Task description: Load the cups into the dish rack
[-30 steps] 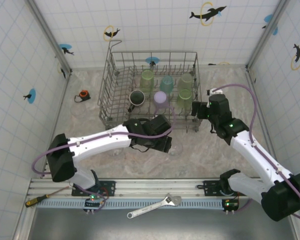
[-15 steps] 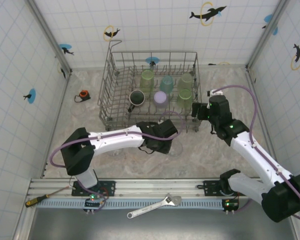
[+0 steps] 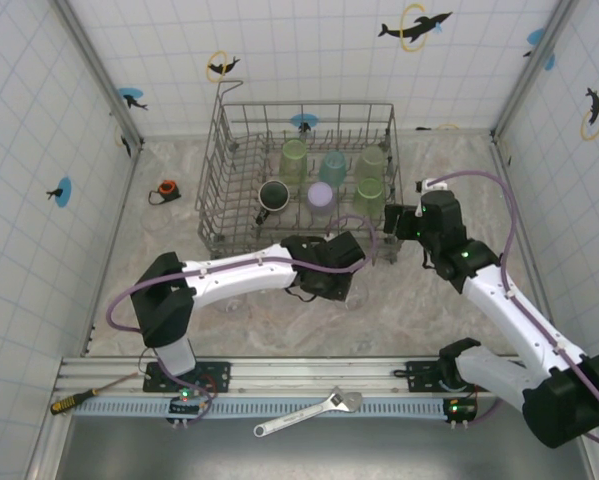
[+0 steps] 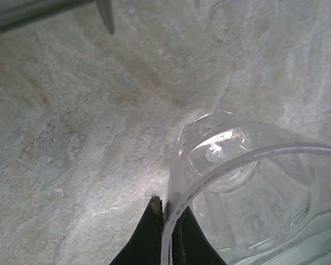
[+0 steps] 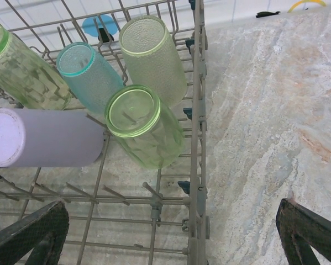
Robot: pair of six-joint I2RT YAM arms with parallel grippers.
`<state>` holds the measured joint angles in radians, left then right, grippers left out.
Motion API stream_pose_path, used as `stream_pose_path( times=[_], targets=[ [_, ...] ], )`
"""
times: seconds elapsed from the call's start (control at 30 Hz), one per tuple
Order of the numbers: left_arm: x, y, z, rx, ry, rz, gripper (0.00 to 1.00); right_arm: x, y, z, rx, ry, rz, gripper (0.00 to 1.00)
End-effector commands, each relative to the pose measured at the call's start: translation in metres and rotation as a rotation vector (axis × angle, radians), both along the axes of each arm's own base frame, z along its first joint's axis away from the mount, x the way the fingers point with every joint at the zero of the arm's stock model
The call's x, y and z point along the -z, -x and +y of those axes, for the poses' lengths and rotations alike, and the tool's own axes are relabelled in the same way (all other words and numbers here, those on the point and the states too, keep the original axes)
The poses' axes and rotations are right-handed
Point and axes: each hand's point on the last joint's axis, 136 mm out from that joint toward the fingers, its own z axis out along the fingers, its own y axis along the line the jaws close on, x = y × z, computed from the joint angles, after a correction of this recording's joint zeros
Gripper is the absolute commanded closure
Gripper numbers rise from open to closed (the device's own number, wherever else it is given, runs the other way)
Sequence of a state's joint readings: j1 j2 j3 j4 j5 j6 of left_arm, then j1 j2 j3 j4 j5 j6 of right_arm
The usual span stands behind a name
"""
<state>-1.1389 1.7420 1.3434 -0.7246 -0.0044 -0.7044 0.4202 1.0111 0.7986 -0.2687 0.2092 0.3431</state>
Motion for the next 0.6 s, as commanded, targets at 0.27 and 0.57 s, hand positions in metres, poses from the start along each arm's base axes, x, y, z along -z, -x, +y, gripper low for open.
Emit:
stream_pose_path(
  times=[0.27, 0.57],
  targets=[
    [-0.081, -0.021, -0.039, 0.044, 0.135, -0.09, 1.0, -0.007, 0.005, -0.01, -0.009, -0.016, -0.016, 0.0],
    [-0.117, -0.031, -0.058, 0.062, 0.225, -0.113, 1.0, -0.013, 0.003, -0.011, -0.016, -0.032, -0.022, 0.0]
  ],
)
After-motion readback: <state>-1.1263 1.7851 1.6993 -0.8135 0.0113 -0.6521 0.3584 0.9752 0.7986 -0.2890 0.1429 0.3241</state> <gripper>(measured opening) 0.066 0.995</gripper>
